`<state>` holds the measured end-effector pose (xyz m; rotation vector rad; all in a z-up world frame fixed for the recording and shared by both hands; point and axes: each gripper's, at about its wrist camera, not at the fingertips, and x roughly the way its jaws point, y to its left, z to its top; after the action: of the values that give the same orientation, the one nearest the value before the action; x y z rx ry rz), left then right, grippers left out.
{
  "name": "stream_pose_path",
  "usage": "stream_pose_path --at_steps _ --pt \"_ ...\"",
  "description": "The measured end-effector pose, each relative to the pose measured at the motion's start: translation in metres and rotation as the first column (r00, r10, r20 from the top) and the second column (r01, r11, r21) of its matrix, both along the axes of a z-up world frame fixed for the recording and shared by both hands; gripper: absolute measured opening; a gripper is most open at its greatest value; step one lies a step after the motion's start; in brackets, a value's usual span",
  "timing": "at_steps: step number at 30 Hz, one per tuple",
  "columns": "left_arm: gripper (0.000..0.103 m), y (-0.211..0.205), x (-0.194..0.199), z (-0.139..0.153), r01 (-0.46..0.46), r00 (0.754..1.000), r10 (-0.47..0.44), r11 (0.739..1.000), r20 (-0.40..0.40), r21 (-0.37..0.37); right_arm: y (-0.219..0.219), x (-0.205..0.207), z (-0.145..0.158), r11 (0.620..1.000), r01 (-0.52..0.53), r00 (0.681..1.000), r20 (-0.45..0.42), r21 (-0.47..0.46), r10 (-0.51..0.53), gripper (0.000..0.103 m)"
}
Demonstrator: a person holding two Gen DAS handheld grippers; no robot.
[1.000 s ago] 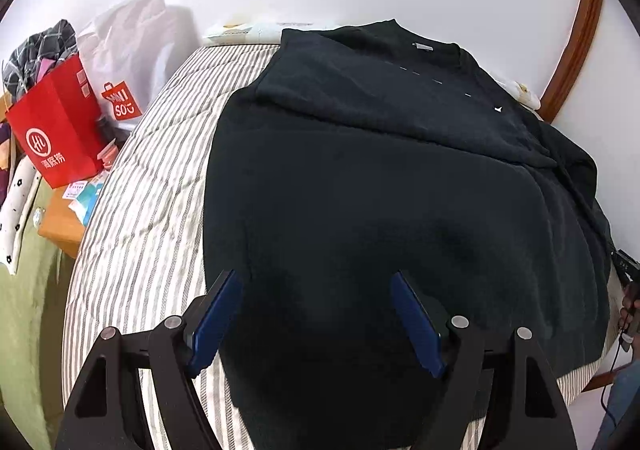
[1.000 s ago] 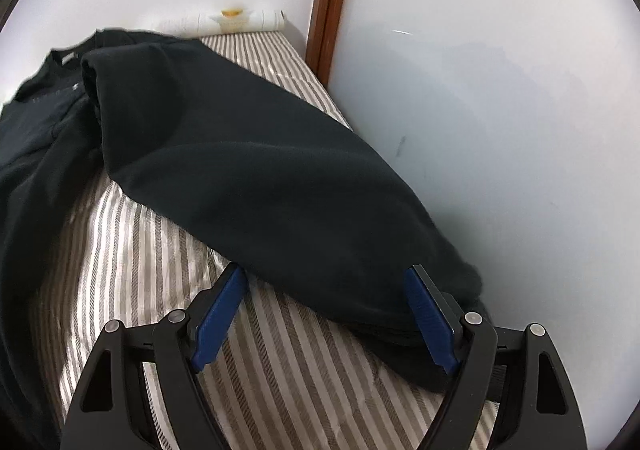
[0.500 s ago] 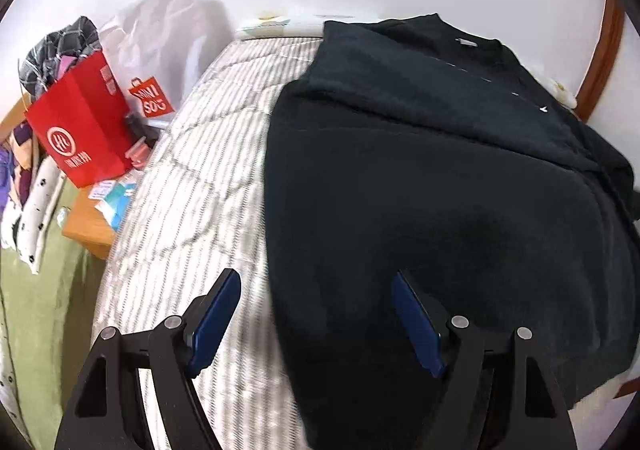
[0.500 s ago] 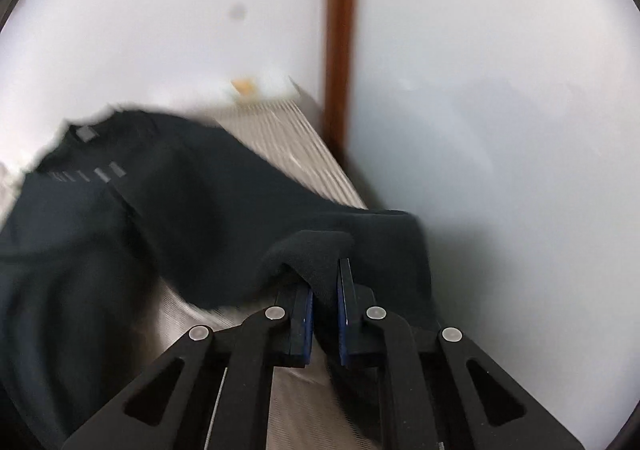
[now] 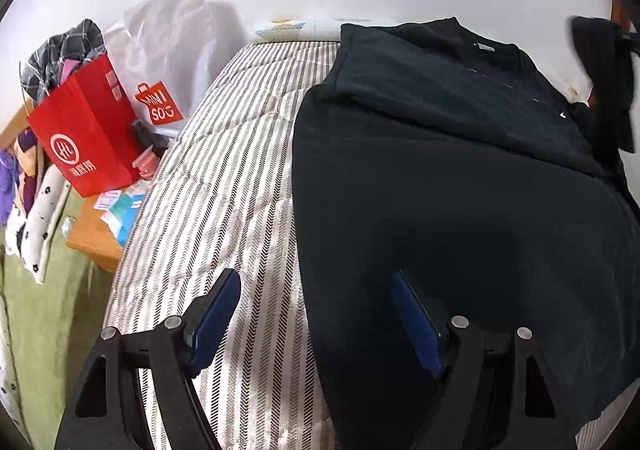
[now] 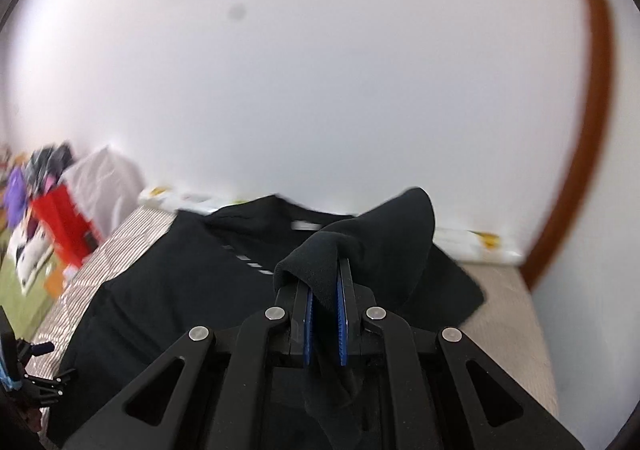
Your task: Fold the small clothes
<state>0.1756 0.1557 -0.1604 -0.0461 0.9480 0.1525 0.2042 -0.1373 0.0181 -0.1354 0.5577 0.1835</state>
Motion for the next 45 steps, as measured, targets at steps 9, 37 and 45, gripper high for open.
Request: stream_pose_path --at_steps 9,37,45 --pt "0.076 0.000 0.005 -0.006 0.008 1.000 -0.008 1.000 -0.018 -0.025 0.082 0.059 -0.111 0.995 -0.097 0.962 -0.260 -0.030 0.086 0.027" --pt "0.076 -0.202 0.104 0.085 0.364 0.926 -0.360 0.931 0.116 -0.017 -0.166 -0.070 -0.115 0.943 0.325 0.912 -0.286 0.067 -0.294 0.051" --pt "0.076 -0.290 0.142 0.053 0.437 0.896 -0.434 0.900 0.090 -0.013 -0.221 -0.119 -0.106 0.914 0.405 0.890 -0.233 0.010 -0.392 0.051"
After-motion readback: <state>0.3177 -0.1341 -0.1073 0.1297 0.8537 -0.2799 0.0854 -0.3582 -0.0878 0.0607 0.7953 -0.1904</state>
